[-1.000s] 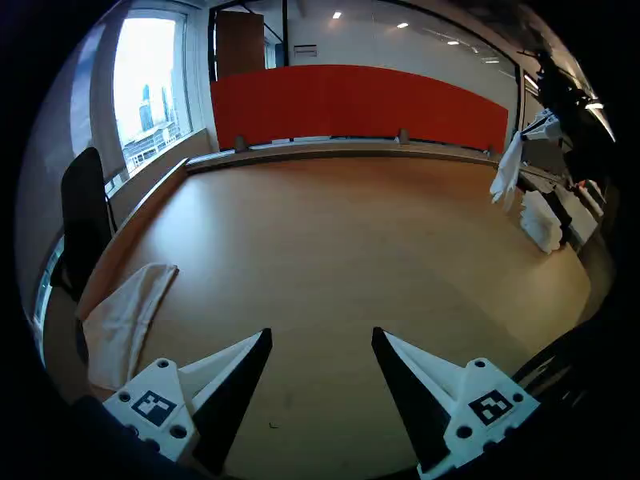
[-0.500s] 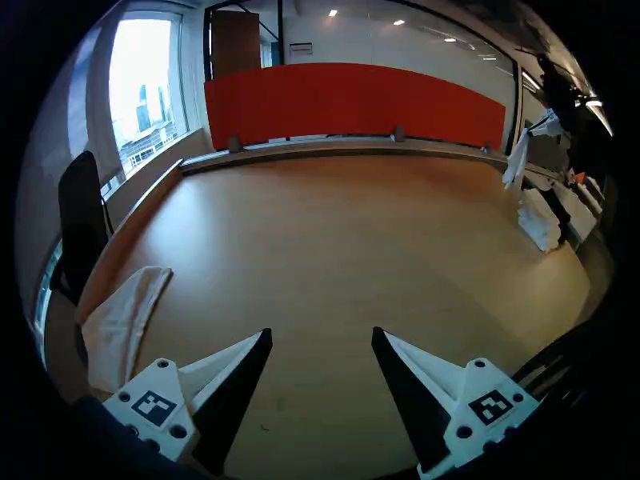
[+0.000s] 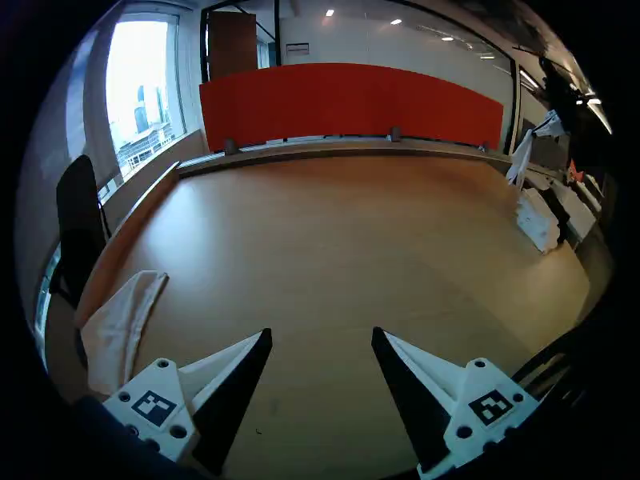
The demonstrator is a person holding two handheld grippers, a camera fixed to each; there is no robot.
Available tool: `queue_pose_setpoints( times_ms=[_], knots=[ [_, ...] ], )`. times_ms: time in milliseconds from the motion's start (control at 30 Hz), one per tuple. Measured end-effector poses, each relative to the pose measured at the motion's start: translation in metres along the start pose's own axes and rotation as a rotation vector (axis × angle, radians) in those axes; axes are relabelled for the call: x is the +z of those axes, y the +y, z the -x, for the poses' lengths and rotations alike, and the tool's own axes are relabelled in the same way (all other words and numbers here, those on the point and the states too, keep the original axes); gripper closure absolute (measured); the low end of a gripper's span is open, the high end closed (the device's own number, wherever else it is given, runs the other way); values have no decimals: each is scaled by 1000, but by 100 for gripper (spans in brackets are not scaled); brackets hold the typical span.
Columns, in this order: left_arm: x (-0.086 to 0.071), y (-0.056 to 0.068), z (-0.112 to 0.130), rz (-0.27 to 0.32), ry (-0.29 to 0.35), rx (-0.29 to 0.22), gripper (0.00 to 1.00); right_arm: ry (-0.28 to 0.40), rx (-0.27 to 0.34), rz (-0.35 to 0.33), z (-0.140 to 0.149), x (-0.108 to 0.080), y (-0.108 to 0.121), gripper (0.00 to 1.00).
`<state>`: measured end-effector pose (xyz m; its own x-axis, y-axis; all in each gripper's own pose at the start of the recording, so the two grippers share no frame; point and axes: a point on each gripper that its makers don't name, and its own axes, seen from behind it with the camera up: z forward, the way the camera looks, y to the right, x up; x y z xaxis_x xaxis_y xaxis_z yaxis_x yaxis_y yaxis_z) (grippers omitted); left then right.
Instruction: Fold towel
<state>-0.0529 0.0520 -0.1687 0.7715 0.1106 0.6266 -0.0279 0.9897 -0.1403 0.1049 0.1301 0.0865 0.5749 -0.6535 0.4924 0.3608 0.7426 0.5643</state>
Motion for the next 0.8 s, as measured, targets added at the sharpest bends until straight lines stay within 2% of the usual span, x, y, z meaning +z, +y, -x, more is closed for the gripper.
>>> queue_pose_setpoints(
  times_ms=[267,467,800],
  knots=[
    [0,3,-3,4,1,7,7,-28,37,20,35,-12,9,95],
    [-2,4,-6,4,7,20,8,-73,74,36,80,-28,10,95],
    [-5,1,-5,1,5,28,8,-145,164,53,154,-41,-5,95]
  ],
)
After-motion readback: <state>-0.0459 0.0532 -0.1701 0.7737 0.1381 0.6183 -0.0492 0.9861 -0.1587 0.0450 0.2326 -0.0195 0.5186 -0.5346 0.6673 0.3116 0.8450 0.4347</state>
